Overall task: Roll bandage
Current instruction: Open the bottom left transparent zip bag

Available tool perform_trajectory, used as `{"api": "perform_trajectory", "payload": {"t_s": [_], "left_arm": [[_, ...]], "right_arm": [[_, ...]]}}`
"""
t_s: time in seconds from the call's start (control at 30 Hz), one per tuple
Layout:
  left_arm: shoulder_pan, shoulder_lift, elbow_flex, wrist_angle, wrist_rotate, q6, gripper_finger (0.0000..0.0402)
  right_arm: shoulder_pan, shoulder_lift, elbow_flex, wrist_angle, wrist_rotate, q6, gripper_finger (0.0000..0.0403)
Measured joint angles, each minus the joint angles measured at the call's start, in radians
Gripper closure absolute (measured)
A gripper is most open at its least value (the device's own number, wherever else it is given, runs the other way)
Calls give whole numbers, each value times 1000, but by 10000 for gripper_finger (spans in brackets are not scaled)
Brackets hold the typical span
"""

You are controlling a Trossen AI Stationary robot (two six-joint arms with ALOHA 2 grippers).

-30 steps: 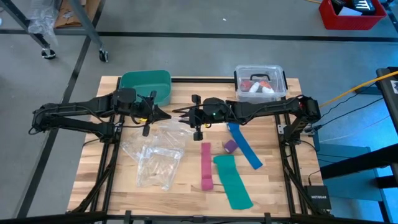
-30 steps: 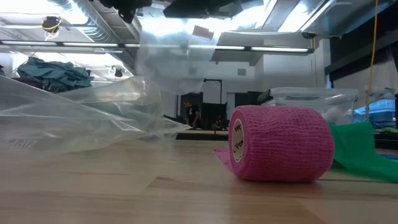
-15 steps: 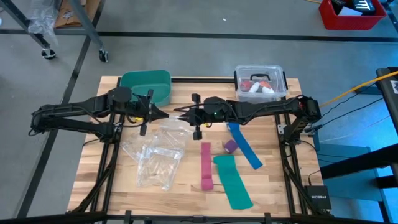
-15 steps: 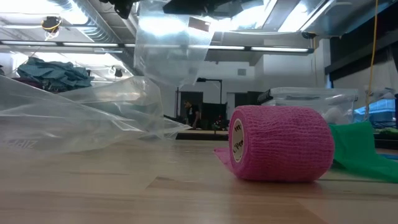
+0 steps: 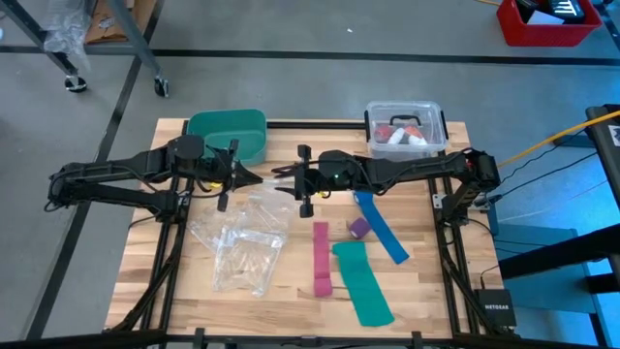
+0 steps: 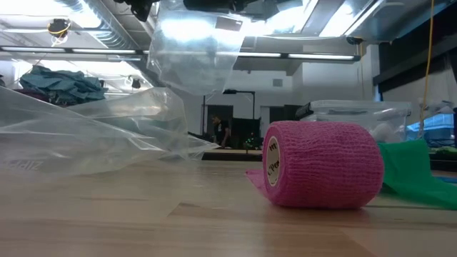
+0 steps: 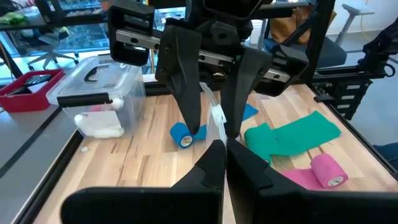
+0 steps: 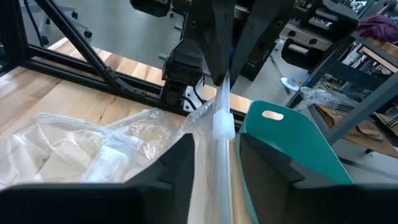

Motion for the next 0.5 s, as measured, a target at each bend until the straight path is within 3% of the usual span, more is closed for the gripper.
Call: {"api": "perform_trajectory", "payload": {"t_s": [0.5], "left_arm": [[0,0,0,1,0,0,401]], "right_arm": [[0,0,0,67,-26,0,256]]}}
